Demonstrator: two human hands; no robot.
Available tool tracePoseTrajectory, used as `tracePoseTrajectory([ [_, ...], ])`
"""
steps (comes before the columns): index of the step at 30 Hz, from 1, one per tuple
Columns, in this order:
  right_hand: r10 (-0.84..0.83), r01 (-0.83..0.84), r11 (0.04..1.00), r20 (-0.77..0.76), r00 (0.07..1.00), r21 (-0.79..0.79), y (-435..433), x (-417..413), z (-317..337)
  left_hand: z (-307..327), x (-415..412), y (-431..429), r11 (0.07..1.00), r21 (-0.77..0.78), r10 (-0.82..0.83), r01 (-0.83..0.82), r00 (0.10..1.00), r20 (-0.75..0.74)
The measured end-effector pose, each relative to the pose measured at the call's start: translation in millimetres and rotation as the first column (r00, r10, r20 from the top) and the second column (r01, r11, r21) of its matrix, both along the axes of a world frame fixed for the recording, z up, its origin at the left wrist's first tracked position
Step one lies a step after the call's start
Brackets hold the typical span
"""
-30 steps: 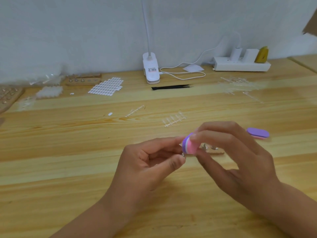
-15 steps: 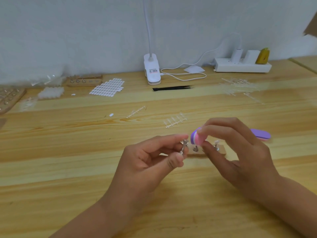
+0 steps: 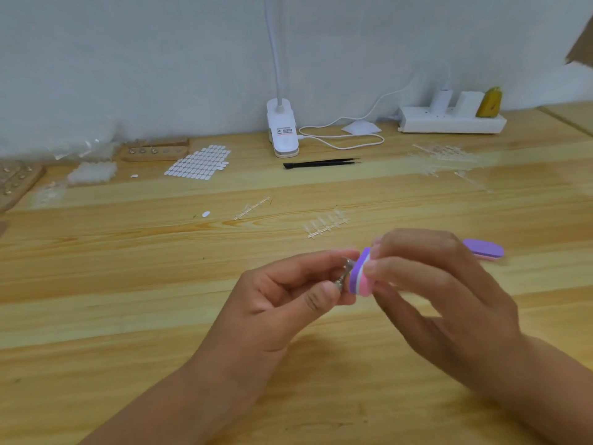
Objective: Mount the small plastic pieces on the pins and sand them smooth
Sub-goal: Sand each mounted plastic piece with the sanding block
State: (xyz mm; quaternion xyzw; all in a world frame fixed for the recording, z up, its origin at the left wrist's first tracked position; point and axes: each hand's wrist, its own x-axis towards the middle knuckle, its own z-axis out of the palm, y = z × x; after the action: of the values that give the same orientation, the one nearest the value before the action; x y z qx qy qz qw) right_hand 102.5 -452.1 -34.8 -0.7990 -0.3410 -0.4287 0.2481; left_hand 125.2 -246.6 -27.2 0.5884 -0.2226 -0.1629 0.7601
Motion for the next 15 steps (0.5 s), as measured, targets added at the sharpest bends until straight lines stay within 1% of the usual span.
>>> tracePoseTrajectory([
  [2,-0.053,0.053,0.999,-0.028,0.998,-0.009,-7.9,5.3,-0.2,0.2,1.6,1.2,0.999,-0.034,-0.018,0.017,0.999,-0.028],
  [4,-0.097,0.097,0.995,-0.032,0.995,0.016,-12.2,8.0,1.2,0.9,3.1,2.5,0.998,-0.056,-0.023,0.020,0.998,-0.054],
  [6,-0.084,0.084,0.996,0.001,0.996,0.029,-7.8,4.6,2.7,0.5,3.6,2.4,0.999,-0.040,-0.010,0.007,0.997,-0.077],
  [9,-0.021,0.021,1.000,0.026,0.999,0.008,0.1,-3.5,1.8,-3.1,3.1,0.4,1.000,0.008,0.026,-0.025,0.994,-0.110],
  [12,-0.056,0.056,0.998,-0.007,0.998,0.024,-5.5,0.0,1.5,-3.0,2.7,-1.9,0.999,0.014,0.050,-0.048,0.987,-0.154],
  [15,-0.092,0.095,0.994,-0.058,0.994,0.051,-8.1,4.4,0.4,-2.3,0.6,-3.7,0.999,-0.016,0.032,-0.035,0.983,-0.182],
])
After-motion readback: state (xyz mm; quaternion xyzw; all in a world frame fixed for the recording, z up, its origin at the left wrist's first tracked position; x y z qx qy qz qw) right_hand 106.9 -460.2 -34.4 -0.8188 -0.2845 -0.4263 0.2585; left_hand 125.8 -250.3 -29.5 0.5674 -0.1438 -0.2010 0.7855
